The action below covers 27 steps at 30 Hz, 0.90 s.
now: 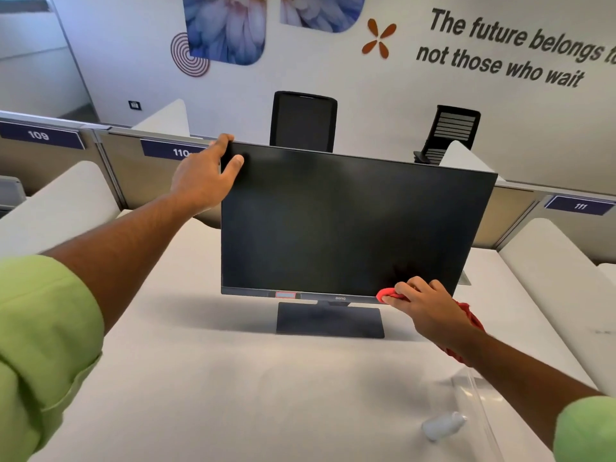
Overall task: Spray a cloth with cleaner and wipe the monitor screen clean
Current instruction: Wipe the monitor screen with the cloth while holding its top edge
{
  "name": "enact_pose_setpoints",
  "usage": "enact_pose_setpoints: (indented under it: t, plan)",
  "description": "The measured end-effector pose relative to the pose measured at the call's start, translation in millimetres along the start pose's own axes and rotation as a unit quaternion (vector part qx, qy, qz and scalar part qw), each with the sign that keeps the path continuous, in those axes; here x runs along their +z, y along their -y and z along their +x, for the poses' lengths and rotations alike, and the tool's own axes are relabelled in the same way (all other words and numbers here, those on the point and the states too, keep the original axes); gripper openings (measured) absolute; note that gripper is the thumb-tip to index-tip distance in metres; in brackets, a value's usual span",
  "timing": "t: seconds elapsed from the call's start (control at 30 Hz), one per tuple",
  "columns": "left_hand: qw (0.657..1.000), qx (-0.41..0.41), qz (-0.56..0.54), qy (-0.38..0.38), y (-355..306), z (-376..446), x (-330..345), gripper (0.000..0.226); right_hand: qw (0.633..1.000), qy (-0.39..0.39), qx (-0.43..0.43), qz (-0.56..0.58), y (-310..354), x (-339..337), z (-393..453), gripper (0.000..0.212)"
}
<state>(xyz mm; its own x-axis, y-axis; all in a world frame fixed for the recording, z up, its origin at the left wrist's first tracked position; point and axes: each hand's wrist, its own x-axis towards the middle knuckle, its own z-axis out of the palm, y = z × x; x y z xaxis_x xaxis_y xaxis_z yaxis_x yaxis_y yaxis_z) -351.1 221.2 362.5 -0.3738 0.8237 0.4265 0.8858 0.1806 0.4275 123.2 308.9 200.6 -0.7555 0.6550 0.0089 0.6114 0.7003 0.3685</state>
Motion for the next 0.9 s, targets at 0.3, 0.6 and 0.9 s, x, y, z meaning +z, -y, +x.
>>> enact_pose_setpoints:
  t: [0.3, 0.6, 0.9]
  plan:
    - [0.997, -0.023, -0.067, 0.011, -13, 9, 7, 0.056, 0.886, -0.416, 0.111, 0.174, -8, -85, 53, 0.035]
    - [0.971, -0.156, -0.177, -0.037, -49, 30, 25, 0.061, 0.793, -0.494, 0.228, 0.274, 13, -126, 158, 0.043]
    - [0.987, -0.113, -0.112, 0.011, -38, 28, 31, 0.066, 0.908, -0.386, 0.045, 0.154, 134, -66, 159, 0.056]
